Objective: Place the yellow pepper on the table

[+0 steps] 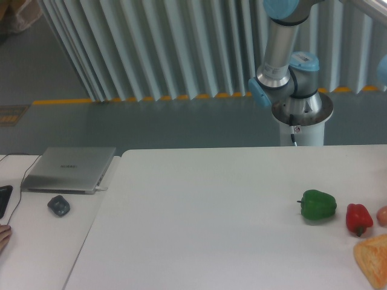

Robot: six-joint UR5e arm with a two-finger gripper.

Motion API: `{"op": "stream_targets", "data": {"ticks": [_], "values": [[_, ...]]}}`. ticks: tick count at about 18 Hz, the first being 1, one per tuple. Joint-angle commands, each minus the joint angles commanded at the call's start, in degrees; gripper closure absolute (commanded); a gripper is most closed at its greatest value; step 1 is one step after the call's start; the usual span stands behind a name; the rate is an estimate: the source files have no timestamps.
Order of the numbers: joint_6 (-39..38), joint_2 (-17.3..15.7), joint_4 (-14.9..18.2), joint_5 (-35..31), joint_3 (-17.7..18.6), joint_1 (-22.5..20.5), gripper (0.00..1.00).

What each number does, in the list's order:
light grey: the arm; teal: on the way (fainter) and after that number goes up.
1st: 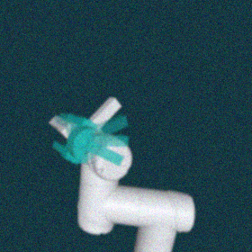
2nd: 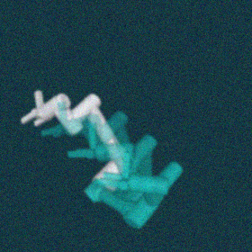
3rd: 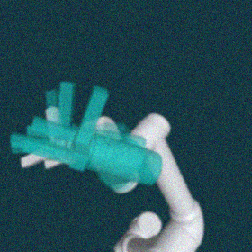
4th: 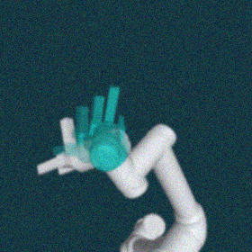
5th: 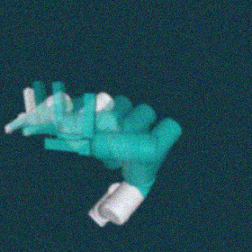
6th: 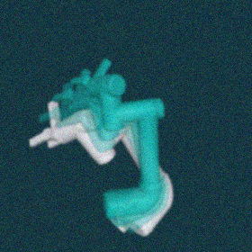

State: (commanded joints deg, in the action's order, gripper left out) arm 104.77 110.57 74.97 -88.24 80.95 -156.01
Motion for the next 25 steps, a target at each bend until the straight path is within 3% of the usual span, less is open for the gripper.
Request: {"op": "stream_targets", "data": {"ticks": [7,11,19,25], "values": [[-0.53,-0.35,-0.26,-0.62,0.17,0.27,0.0],[-1.06,-1.75,-0.44,1.76,1.23,-5.7,0.0],[-1.58,-1.67,-5.0,1.93,2.9,-10.8,0.0],[-3.42,0.17,-5.36,1.67,3.78,-12.66,0.0]]}}
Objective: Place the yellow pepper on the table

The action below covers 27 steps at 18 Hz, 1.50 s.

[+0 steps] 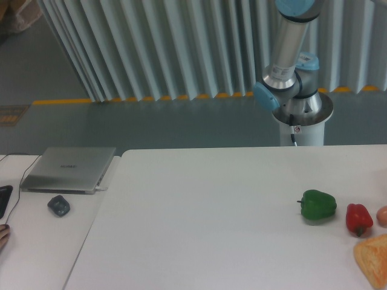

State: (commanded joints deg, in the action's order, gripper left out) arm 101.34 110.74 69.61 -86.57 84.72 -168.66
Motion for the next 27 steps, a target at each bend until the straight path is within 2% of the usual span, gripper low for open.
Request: {"op": "stream_targets", "data": {"ticks": [4,17,27], "values": [[-0.97,1.06,-0.09,-0.09,0.53,-0.88,0.0],[-3.69,4.75,-5.88,-0.09,1.06,-0.7,0.0],[-5.89,5.1,-6.15,-0.79,0.7,-0.26,0.0]]}}
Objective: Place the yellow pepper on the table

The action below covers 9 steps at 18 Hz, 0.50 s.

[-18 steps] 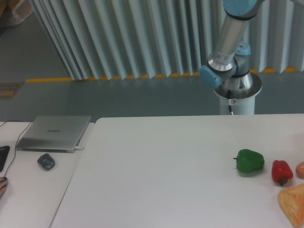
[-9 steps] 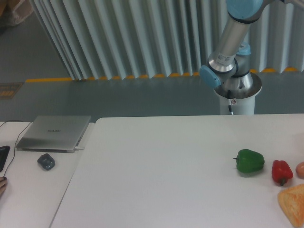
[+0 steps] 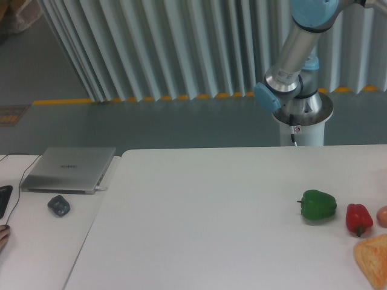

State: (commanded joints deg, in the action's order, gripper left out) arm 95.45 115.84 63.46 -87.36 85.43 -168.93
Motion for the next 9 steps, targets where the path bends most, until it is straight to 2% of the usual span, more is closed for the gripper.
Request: {"op": "stream_targets", "data": {"ticks": [9], "values": [[0.35,-0.27,0.44,-2.72,0.44,0.26,0.0]]}}
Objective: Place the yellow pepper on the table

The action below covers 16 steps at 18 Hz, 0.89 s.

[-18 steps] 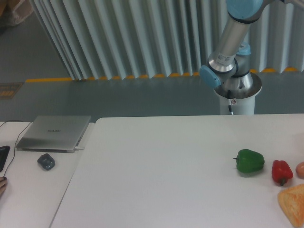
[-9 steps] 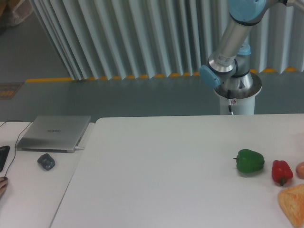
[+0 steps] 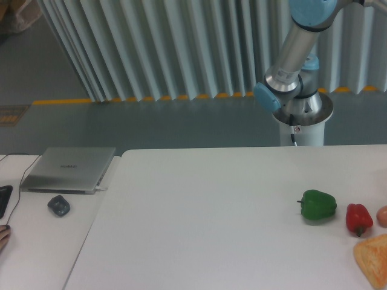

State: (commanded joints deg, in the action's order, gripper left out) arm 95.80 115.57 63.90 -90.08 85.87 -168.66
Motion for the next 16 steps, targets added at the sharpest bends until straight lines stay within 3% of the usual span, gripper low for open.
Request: {"op": "stream_targets", "data": {"ticks": [4,12,13,14,15,16], "values": [[-0.96,1.14,-0.09,-6.94,0.18,2.54,0.0],[-1.59,2.2,-0.53,-6.69,1.06,2.81,0.02],[-1.32,2.2,-0.61,-6.69,1.06,2.81,0.13],[-1.23,2.11,-0.79,-6.69,0.97,2.81,0.38],[-1.06,2.11,-0.7,-6.77,0.53,2.81,0.47],[-0.19,1.85,-0.79,-6.86,0.44,2.9,0.63]]}}
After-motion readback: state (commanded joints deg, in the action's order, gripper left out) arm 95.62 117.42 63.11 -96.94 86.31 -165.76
